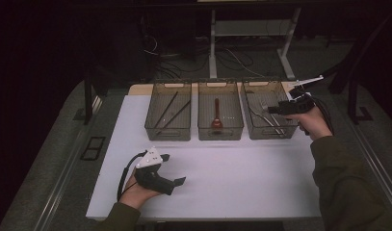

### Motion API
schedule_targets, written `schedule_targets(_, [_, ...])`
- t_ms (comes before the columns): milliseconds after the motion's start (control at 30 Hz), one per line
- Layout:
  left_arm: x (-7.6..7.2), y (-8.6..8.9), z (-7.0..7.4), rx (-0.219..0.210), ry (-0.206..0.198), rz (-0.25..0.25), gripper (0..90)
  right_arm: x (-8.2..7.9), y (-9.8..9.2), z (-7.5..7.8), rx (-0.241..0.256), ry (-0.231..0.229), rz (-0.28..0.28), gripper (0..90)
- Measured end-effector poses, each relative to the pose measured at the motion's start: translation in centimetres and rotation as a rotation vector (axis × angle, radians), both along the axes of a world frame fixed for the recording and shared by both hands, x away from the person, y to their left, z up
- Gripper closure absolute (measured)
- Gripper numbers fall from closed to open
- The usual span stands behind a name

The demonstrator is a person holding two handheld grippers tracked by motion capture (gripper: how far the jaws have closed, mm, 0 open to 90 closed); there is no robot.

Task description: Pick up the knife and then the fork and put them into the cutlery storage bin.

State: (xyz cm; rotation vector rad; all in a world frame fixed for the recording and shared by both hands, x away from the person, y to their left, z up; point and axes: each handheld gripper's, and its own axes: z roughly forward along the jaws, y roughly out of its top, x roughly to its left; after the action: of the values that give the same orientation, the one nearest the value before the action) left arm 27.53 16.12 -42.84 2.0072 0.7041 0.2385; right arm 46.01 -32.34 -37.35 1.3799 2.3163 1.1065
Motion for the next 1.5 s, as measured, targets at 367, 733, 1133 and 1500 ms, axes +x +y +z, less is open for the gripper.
schedule_targets(367, [0.0,0.2,-0.1,-0.003,0.004,-0.004,0.0,-2.4,0.9,0.8,0.059,-0.09,0.037,29.4])
schedule_targets(733, [0.0,0.4,-0.1,-0.01,0.014,-0.008,0.0,-5.3,0.7,0.7,0.088,-0.153,0.052,26.0])
schedule_targets(1133, [-0.1,0.2,-0.1,-0.011,0.009,-0.015,0.0,-9.1,0.3,-0.2,0.091,-0.189,0.074,22.1])
schedule_targets(1500, [-0.2,0.2,-0.1,-0.013,0.006,-0.017,0.0,-12.3,1.5,-1.2,0.094,-0.202,0.11,19.1])
